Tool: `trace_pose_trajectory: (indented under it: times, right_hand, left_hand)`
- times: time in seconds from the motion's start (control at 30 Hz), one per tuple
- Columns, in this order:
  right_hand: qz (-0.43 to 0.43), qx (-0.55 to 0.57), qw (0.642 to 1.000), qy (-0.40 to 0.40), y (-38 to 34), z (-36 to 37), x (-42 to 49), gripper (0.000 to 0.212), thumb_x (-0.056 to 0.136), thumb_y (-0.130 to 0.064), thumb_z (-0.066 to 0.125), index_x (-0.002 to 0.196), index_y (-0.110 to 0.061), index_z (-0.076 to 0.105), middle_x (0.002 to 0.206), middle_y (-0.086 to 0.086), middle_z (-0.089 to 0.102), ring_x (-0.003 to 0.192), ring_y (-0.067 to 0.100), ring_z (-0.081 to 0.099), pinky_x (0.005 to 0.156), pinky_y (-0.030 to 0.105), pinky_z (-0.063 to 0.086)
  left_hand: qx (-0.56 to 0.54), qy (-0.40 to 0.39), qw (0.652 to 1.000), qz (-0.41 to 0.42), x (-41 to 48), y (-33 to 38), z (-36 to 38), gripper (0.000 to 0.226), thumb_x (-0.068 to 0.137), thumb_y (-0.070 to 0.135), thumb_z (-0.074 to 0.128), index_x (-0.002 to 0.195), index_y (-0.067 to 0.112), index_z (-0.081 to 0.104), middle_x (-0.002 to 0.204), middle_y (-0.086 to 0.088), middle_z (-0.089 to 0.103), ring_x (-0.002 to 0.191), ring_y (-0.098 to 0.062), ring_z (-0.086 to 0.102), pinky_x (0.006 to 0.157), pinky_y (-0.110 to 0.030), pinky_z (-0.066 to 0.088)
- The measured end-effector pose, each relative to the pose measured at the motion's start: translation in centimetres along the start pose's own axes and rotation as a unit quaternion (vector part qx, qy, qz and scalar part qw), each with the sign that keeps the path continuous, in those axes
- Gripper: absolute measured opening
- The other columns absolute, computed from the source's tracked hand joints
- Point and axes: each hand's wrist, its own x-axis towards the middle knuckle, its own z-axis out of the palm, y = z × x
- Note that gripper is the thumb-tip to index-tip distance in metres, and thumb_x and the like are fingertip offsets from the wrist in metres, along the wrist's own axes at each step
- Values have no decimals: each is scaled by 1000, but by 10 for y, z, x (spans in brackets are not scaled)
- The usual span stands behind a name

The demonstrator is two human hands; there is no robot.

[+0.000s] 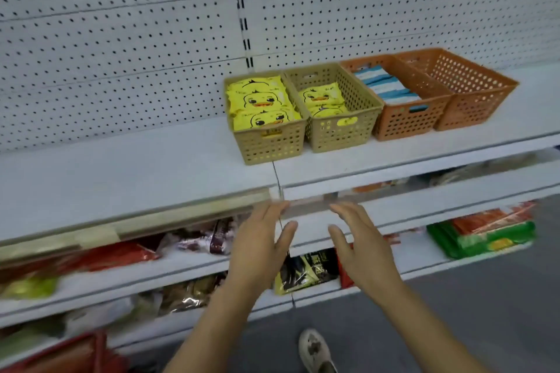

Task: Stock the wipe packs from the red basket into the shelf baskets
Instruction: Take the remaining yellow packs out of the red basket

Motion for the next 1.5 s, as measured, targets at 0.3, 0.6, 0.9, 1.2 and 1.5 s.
trace_pose_trajectory:
  times: [0.3,0.6,0.9,1.2,1.5]
  right_hand:
    - [72,38,985,-155,-52,60,-131,41,94,-23,53,134,-24,47,133,-7,47,115,12,53,95,35,45]
    - [61,21,954,-293,-126,154,-181,32,93,-25,55,124,-22,56,125,-2,55,111,17,57,97,37,45]
    - [84,66,931,-348,-284,332,-229,31,92,-20,56,123,-21,58,123,-3,60,112,12,57,93,26,43]
    - [196,75,885,-415,-355,498,-258,29,94,-22,56,123,-21,59,121,-4,61,103,11,59,92,30,49]
    - [214,12,838,-501,-344,620,-246,36,97,-24,51,132,-19,51,136,1,51,110,16,56,95,30,45]
  left_hand:
    - [-42,-103,985,-135,-169,-71,-23,43,96,50,46,131,26,55,125,6,64,111,-9,61,90,-35,52]
    - [-49,-100,963,-245,-286,-160,-71,39,98,42,49,131,22,57,126,5,64,114,-12,60,93,-27,47]
    - [-91,-135,918,-362,-395,-336,-180,43,98,47,46,132,22,55,123,6,64,105,-8,60,90,-30,50]
    - [-149,-157,853,-475,-442,-520,-221,43,99,37,50,135,15,54,131,-2,61,117,-14,56,96,-24,41]
    - [-201,-113,769,-596,-431,-626,-161,62,94,38,58,147,16,34,149,-10,40,134,-31,42,111,-43,36]
